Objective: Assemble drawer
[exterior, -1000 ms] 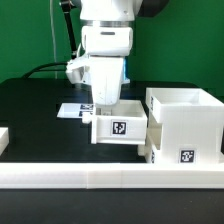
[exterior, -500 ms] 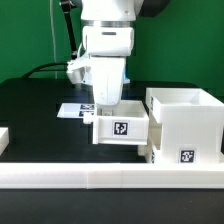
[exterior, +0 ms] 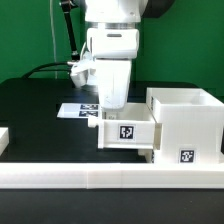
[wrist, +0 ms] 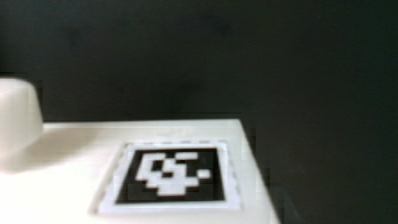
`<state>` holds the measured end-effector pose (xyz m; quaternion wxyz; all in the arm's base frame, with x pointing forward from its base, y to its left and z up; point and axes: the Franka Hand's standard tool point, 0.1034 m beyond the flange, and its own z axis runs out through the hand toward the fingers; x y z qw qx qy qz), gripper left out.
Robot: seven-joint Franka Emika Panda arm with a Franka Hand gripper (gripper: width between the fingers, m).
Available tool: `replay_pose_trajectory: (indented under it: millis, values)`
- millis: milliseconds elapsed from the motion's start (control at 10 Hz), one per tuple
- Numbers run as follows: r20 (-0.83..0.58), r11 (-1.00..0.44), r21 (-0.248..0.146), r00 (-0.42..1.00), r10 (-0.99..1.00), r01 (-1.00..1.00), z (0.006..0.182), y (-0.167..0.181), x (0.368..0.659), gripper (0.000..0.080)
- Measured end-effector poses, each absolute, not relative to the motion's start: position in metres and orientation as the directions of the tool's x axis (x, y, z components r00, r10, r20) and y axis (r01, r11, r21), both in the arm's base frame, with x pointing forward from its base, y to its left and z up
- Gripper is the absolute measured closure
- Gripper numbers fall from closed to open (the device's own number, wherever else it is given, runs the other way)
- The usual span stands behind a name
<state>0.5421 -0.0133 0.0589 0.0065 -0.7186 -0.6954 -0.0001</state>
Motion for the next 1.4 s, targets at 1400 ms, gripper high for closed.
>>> replay_pose_trajectory:
  millis: [1400]
  values:
    - [0.011,-0.042,-0.023,0.042,0.999,0.999,0.0581,-0.0054,0.5384,0.0757]
